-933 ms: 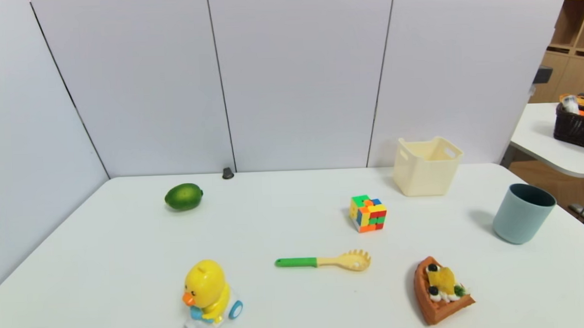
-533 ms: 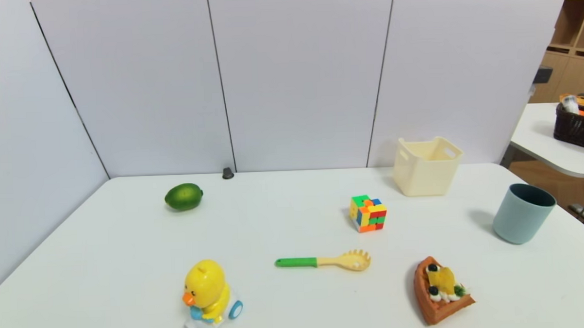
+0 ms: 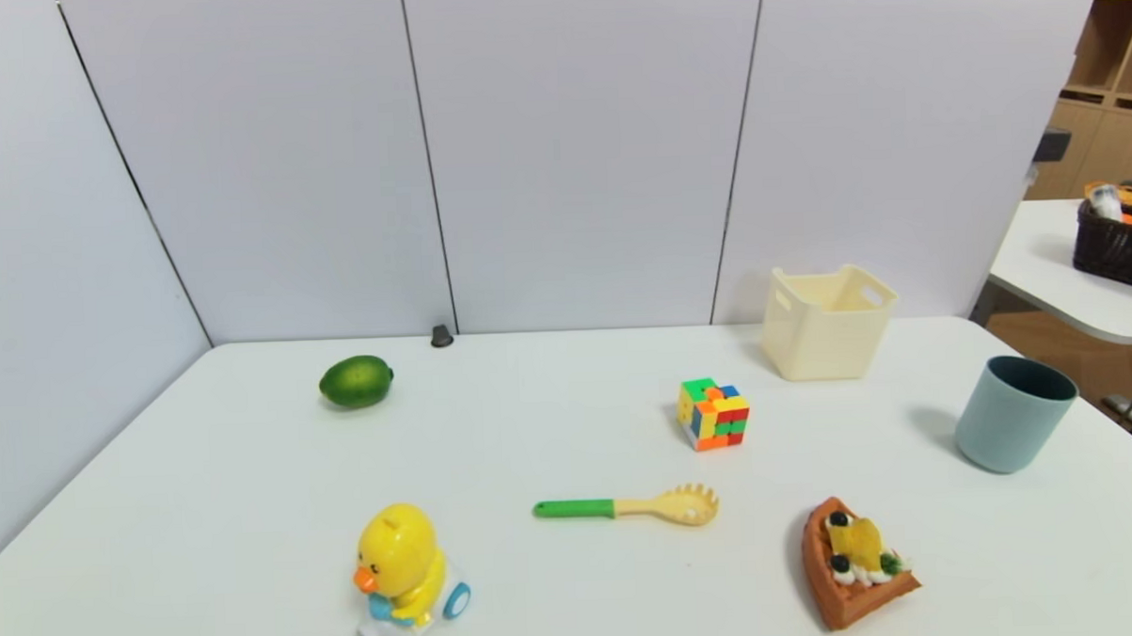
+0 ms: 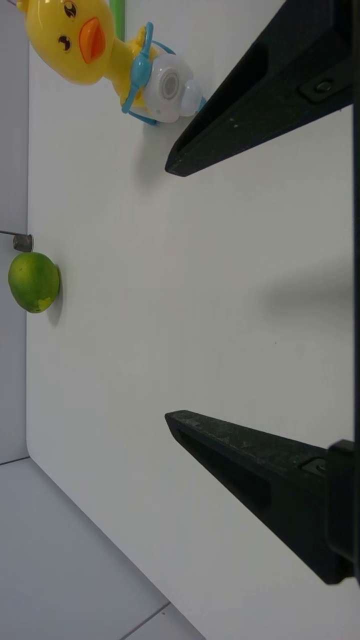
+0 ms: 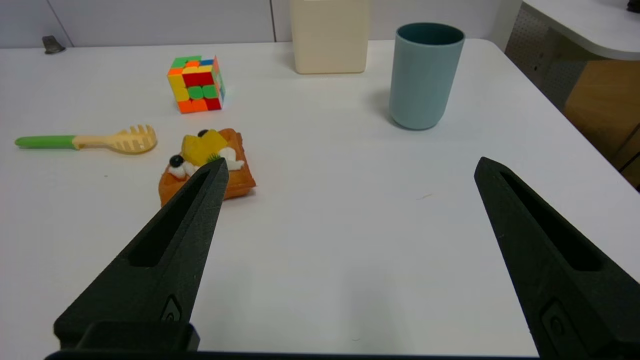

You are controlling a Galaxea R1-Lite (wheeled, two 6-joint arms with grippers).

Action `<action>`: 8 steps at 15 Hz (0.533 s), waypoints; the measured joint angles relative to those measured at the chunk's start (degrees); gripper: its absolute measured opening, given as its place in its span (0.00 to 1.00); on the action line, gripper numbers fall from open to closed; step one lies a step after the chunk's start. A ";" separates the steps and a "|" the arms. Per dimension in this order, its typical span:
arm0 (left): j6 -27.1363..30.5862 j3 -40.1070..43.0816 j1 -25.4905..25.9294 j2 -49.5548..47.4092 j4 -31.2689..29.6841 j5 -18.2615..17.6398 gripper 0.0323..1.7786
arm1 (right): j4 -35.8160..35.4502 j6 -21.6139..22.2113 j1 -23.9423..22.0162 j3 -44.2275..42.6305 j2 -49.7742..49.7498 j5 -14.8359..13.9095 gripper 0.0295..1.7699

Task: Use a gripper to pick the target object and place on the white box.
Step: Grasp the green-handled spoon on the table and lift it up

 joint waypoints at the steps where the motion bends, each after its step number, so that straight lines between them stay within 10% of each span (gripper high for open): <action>1: -0.02 0.00 0.00 0.00 0.00 0.02 0.95 | 1.83 -0.13 0.38 -3.84 3.41 0.00 0.96; 8: -0.02 0.00 0.00 0.00 -0.02 0.04 0.95 | 8.36 -0.66 7.02 -28.72 35.67 0.05 0.96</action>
